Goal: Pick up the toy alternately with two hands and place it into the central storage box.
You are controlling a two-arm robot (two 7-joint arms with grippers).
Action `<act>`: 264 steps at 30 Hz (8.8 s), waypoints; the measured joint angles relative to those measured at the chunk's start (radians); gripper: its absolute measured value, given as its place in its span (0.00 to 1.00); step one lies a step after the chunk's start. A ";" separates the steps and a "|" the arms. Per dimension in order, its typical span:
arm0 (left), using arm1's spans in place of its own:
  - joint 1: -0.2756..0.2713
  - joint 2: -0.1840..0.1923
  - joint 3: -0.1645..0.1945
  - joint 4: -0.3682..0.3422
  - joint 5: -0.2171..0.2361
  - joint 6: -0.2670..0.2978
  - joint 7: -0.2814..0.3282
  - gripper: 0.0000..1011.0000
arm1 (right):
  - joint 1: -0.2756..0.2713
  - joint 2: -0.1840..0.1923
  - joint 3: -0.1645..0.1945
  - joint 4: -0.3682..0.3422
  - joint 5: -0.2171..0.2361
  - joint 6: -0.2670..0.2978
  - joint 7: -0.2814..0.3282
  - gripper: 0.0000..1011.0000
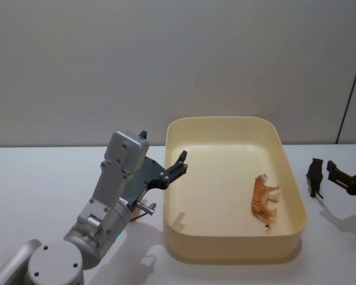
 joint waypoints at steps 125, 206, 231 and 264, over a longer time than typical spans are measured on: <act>0.042 0.021 -0.005 -0.050 -0.035 0.035 0.067 0.99 | 0.197 -0.173 -0.125 -0.011 0.037 0.135 0.147 0.99; -0.079 0.055 -0.107 0.329 -0.249 0.144 -0.349 0.99 | 0.204 -0.179 -0.129 -0.009 0.036 0.140 0.155 0.99; -0.139 0.019 -0.099 0.425 -0.231 0.126 -0.409 0.47 | 0.204 -0.179 -0.129 -0.009 0.036 0.140 0.155 0.99; -0.201 0.011 -0.105 0.320 -0.100 0.155 -0.401 0.35 | 0.204 -0.179 -0.129 -0.009 0.036 0.140 0.155 0.99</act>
